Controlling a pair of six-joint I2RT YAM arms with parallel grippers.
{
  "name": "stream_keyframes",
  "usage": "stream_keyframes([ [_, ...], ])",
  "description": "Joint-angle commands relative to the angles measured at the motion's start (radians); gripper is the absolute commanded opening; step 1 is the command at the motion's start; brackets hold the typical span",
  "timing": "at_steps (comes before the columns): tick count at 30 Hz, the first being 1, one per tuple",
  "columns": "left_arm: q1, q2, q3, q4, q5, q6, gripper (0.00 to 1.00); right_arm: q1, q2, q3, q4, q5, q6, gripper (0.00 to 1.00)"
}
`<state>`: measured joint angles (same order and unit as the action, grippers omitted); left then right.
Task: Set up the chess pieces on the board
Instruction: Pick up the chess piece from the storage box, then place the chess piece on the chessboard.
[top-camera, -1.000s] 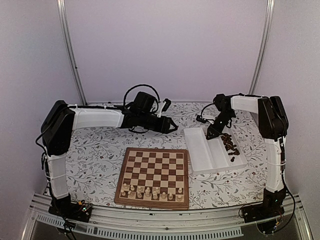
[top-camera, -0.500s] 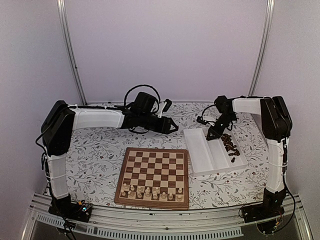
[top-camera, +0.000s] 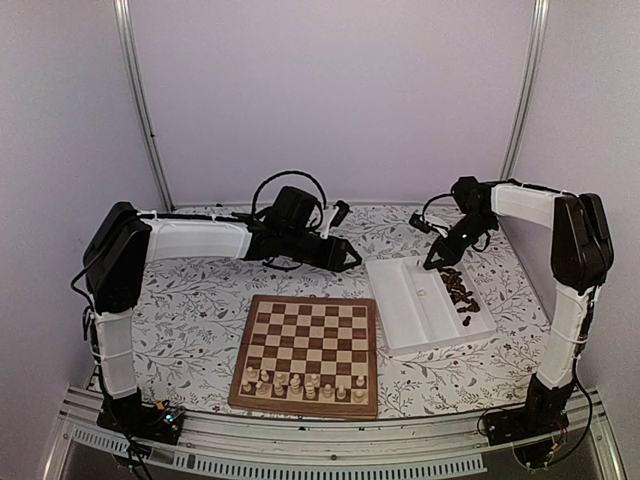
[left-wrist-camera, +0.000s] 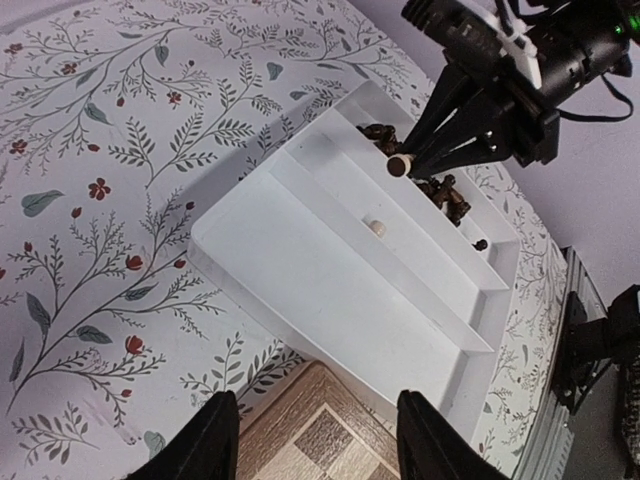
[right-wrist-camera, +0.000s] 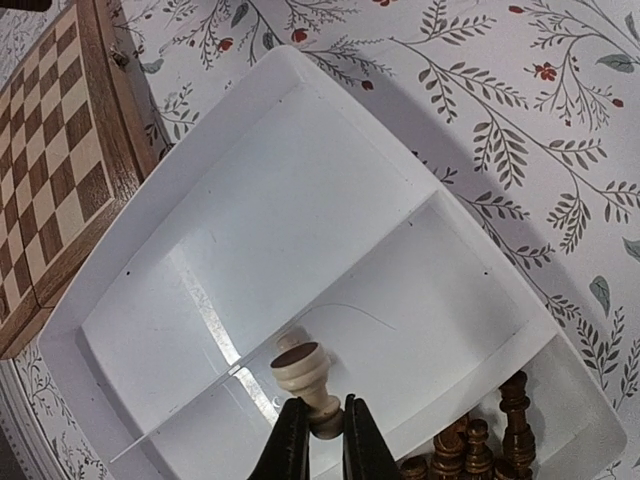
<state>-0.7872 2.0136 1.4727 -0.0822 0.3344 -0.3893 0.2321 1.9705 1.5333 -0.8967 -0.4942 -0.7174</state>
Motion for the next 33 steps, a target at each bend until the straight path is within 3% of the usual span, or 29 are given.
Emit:
stream_keyframes([
  [1, -0.024, -0.017, 0.005, 0.03, 0.013, 0.008, 0.56, -0.017, -0.006, -0.003, -0.053, -0.131, 0.014, 0.04],
  [6, -0.053, -0.011, -0.002, 0.113, 0.067, -0.014, 0.56, -0.003, -0.069, -0.025, -0.072, -0.242, -0.015, 0.05],
  [15, -0.083, 0.057, 0.021, 0.277, 0.207, -0.18, 0.6, 0.142, -0.237, -0.118, -0.025, -0.229, -0.022, 0.06],
  [33, -0.113, 0.099, 0.039, 0.313, 0.282, -0.242, 0.52, 0.238, -0.271, -0.108, -0.023, -0.183, 0.002, 0.07],
])
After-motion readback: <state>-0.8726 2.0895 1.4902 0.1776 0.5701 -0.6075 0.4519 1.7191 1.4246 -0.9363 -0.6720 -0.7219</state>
